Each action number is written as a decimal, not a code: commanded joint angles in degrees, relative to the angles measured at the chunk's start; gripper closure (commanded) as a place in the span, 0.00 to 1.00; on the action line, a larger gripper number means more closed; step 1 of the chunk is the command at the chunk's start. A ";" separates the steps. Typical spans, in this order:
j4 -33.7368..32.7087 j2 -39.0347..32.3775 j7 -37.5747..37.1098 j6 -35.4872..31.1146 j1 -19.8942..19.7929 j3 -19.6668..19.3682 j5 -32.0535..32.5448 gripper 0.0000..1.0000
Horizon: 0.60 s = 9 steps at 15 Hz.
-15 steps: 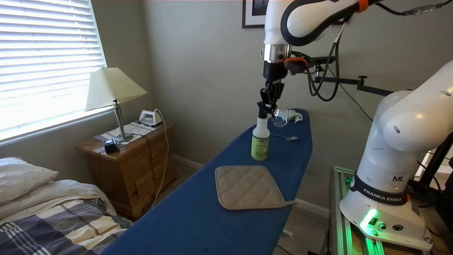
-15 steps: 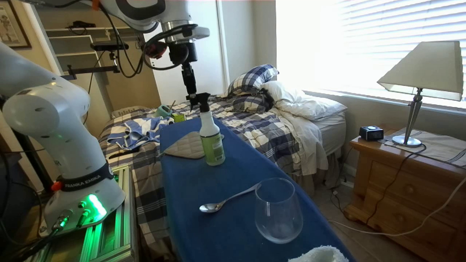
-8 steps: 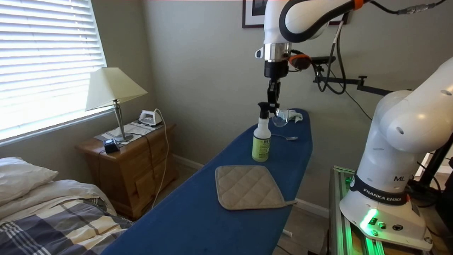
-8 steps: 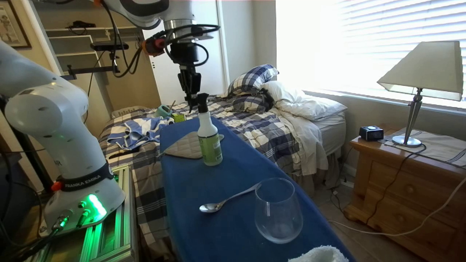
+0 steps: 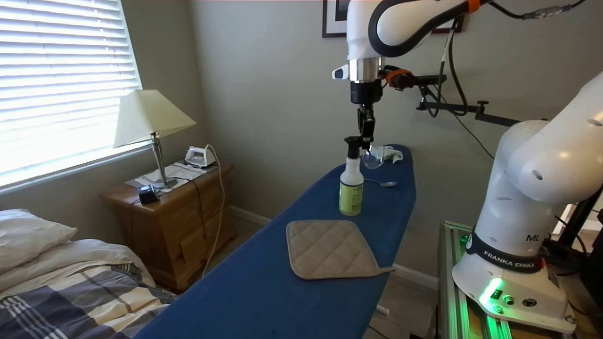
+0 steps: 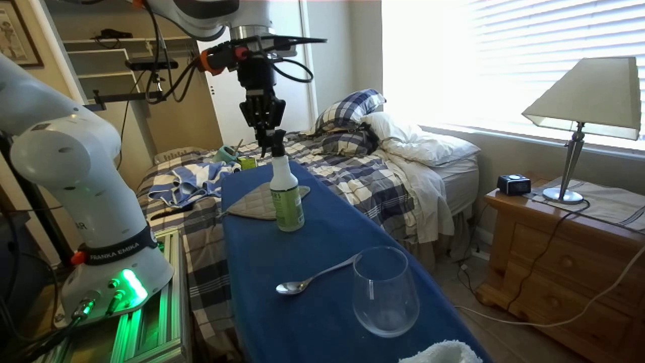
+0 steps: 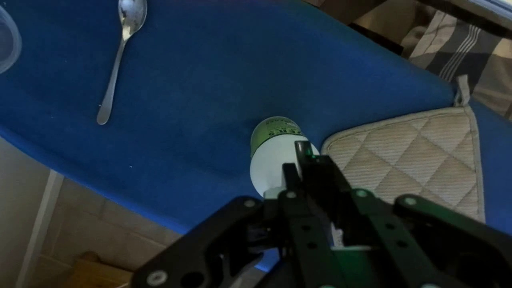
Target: Rotate the spray bottle to the right.
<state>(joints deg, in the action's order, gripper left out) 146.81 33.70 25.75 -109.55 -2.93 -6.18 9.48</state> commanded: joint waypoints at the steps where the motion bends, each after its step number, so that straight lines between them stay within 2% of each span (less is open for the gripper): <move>1: -2.45 -2.58 7.08 2.30 2.56 -1.91 2.33 0.95; 9: -5.82 -5.64 21.94 6.75 3.80 -2.62 4.05 0.95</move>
<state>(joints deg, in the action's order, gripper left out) 143.48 30.48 43.26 -104.99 -0.09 -8.04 11.45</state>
